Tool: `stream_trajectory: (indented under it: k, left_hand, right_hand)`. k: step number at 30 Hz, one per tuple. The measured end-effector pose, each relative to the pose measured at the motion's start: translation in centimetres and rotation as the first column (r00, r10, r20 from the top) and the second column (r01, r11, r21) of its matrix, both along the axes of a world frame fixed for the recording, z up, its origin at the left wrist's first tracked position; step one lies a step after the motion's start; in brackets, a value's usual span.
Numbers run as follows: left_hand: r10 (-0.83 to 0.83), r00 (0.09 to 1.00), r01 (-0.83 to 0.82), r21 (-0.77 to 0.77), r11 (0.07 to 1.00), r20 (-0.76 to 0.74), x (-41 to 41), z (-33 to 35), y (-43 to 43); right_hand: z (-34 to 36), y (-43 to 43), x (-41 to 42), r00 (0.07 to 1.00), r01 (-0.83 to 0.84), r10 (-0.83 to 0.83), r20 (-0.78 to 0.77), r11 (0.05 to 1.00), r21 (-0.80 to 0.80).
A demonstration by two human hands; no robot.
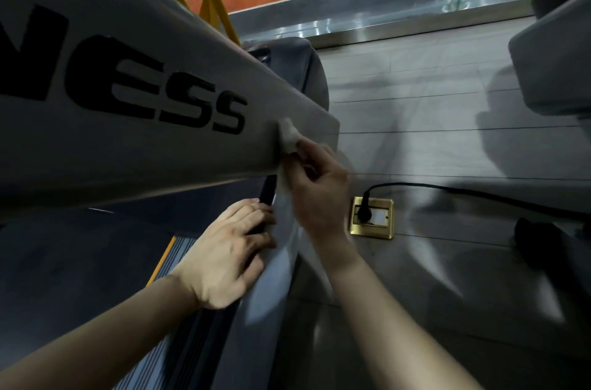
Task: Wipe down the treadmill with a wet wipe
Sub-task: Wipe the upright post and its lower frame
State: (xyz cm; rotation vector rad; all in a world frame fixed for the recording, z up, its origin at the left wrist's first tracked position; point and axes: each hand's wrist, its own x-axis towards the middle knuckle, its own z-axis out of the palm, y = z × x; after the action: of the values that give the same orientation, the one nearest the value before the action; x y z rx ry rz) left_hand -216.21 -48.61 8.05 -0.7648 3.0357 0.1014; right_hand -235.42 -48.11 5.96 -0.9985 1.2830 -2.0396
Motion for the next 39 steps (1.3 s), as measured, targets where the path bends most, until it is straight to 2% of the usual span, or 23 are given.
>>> stream_trajectory:
  k: [2, 4, 6, 7, 8, 10, 12, 13, 14, 16, 18, 19, 20, 22, 24, 25, 28, 30, 31, 34, 36, 37, 39]
  left_hand:
    - [-0.001, 1.000, 0.001, -0.001, 1.000, -0.013, 0.0, 0.0, 0.0]
    - [-0.004, 1.000, 0.004, 0.007, 1.000, -0.017, -0.1, 0.1, 0.1]
    - [-0.006, 1.000, 0.006, 0.010, 1.000, -0.009, -0.2, 0.2, 0.1]
    - [-0.009, 1.000, 0.009, 0.012, 1.000, -0.009, -0.2, 0.2, 0.1]
    - [-0.012, 1.000, 0.012, 0.018, 1.000, -0.010, -0.2, 0.2, 0.0]
    - [-0.003, 1.000, 0.003, 0.022, 1.000, -0.013, -0.1, 0.2, 0.1]
    - [0.005, 1.000, -0.005, 0.015, 1.000, -0.008, -0.2, 0.2, 0.1]
    - [0.006, 1.000, -0.006, 0.013, 1.000, -0.006, -0.2, 0.2, 0.2]
    - [0.010, 1.000, -0.010, 0.012, 1.000, -0.004, -0.3, 0.2, 0.3]
    - [0.018, 1.000, -0.018, 0.011, 1.000, -0.002, -0.4, 0.4, 0.4]
    - [0.021, 1.000, -0.021, 0.018, 1.000, 0.002, -0.5, 0.5, 0.4]
    - [0.020, 1.000, -0.020, 0.023, 1.000, 0.003, -0.5, 0.5, 0.3]
    - [0.020, 1.000, -0.020, 0.031, 0.999, 0.002, -0.5, 0.4, 0.3]
    - [0.029, 1.000, -0.029, 0.038, 0.999, 0.003, -0.4, 0.4, 0.3]
    - [0.031, 0.999, -0.032, 0.043, 0.999, 0.008, -0.4, 0.3, 0.3]
    - [0.033, 0.999, -0.034, 0.043, 0.998, 0.010, -0.4, 0.3, 0.3]
    - [0.037, 0.999, -0.038, 0.043, 0.998, 0.012, -0.4, 0.4, 0.4]
    - [0.038, 0.999, -0.038, 0.049, 0.998, 0.007, -0.5, 0.4, 0.4]
    - [0.040, 0.999, -0.040, 0.057, 0.998, 0.005, -0.5, 0.3, 0.4]
    - [0.054, 0.998, -0.055, 0.059, 0.997, 0.009, -0.4, 0.2, 0.4]
    - [0.053, 0.998, -0.054, 0.054, 0.997, 0.021, -0.4, 0.2, 0.4]
    - [0.052, 0.998, -0.053, 0.051, 0.997, 0.024, -0.5, 0.3, 0.4]
    - [0.048, 0.998, -0.049, 0.041, 0.998, 0.032, -0.4, 0.4, 0.4]
  right_hand:
    - [0.9, -0.3, 0.4, 0.999, -0.012, 0.007, -0.043, 0.993, -0.117]
    - [-0.3, -3.6, -1.3, 0.998, 0.070, -0.069, -0.011, 0.993, 0.090]
    - [-1.8, -6.6, -4.2, 0.996, 0.076, -0.088, 0.013, 0.920, 0.383]
    - [-2.0, -7.3, -5.2, 0.997, 0.062, -0.072, 0.005, 0.891, 0.449]
    - [-1.5, -7.8, -5.7, 0.999, 0.045, -0.048, -0.005, 0.907, 0.418]
    - [1.3, -7.9, -5.4, 0.998, -0.016, 0.024, -0.060, 0.992, 0.128]
    - [3.5, -8.0, -4.9, 0.988, -0.092, 0.074, -0.135, 0.987, -0.133]
    - [3.6, -8.2, -4.9, 0.987, -0.086, 0.063, -0.146, 0.984, -0.154]
    - [3.0, -8.6, -5.1, 0.991, -0.042, 0.029, -0.133, 0.994, -0.103]
    - [0.1, -10.1, -6.4, 0.991, 0.063, -0.041, -0.123, 0.982, 0.176]
    - [-2.9, -10.4, -7.5, 0.995, 0.068, -0.026, -0.093, 0.872, 0.484]
    - [-3.8, -10.2, -7.7, 0.999, 0.049, -0.029, -0.046, 0.839, 0.541]
    - [-3.9, -9.8, -7.3, 0.999, 0.032, -0.039, 0.003, 0.860, 0.510]
    - [-2.2, -8.9, -5.9, 0.996, -0.002, -0.020, 0.082, 0.967, 0.256]
    - [-0.7, -8.5, -5.2, 0.996, -0.020, 0.018, 0.087, 0.999, 0.025]
    - [-0.7, -9.0, -5.1, 0.997, 0.008, -0.009, 0.075, 1.000, 0.009]
    - [-4.0, -11.4, -5.5, 0.985, 0.163, -0.170, -0.011, 0.923, 0.348]
    - [-7.1, -11.5, -6.2, 0.983, 0.148, -0.182, 0.002, 0.809, 0.569]
    - [-7.9, -10.9, -6.2, 0.984, 0.123, -0.173, 0.030, 0.797, 0.591]
    - [-6.5, -7.2, -4.0, 0.987, 0.082, -0.123, 0.105, 0.941, 0.329]
    - [-6.3, -5.9, -2.4, 0.988, 0.119, -0.131, 0.085, 0.983, 0.141]
    - [-6.9, -5.9, -1.9, 0.984, 0.157, -0.167, 0.070, 0.979, 0.133]
    - [-8.6, -7.3, -2.1, 0.971, 0.207, -0.234, 0.056, 0.930, 0.303]
